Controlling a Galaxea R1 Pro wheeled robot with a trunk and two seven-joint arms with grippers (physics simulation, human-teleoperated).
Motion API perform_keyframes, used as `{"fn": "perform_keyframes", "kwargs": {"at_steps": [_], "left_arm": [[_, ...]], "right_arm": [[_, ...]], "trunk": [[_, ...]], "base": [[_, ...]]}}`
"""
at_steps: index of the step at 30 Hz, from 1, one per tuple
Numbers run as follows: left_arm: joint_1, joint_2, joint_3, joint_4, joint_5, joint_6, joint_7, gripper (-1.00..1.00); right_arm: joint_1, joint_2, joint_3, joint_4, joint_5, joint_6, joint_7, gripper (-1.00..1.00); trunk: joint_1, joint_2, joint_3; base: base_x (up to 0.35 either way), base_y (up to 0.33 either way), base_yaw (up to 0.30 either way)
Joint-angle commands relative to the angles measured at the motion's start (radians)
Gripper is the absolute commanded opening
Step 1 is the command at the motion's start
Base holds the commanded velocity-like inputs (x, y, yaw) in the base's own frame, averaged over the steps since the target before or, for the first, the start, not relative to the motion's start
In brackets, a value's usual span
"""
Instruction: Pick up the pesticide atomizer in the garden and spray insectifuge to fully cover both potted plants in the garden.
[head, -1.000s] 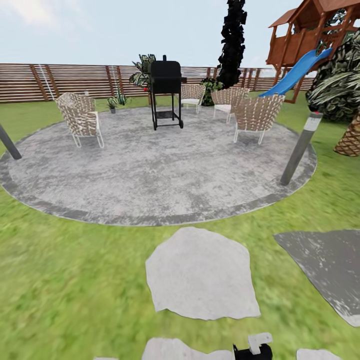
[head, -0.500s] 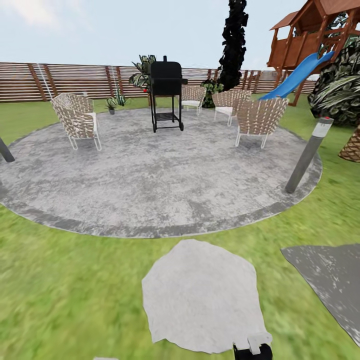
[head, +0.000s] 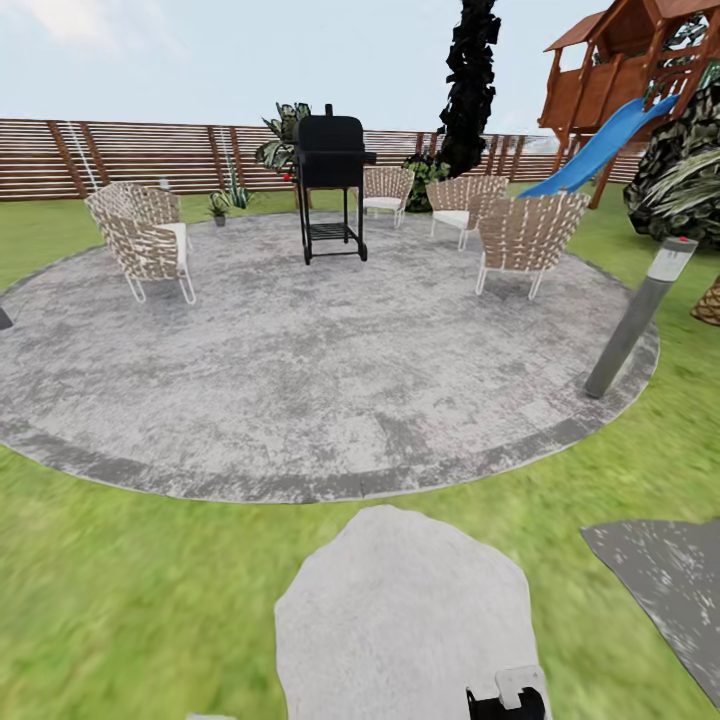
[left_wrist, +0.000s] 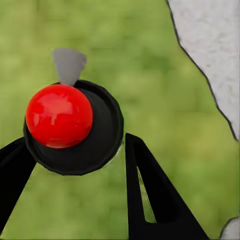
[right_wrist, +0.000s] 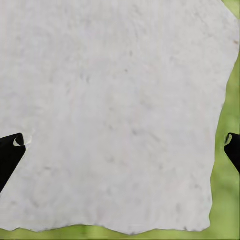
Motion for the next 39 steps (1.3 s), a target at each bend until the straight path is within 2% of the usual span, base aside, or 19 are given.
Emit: {"fn": "perform_keyframes", "kwargs": {"at_steps": [1, 39], "left_arm": [[-0.001, 0.0, 0.005, 0.001, -0.011, -0.004, 0.004, -1.0], [-0.001, 0.0, 0.005, 0.001, -0.011, -0.004, 0.004, -1.0]], "right_arm": [[-0.001, 0.0, -0.001, 0.001, 0.011, -0.002, -0.007, 1.0], [-0.001, 0.0, -0.001, 0.001, 0.011, -0.002, -0.007, 1.0]], "trunk": [[0.0, 0.0, -0.001], [0.0, 0.0, -0.001]], "base": [[0.338, 0.0, 0.0], [0.338, 0.0, 0.0]]}}
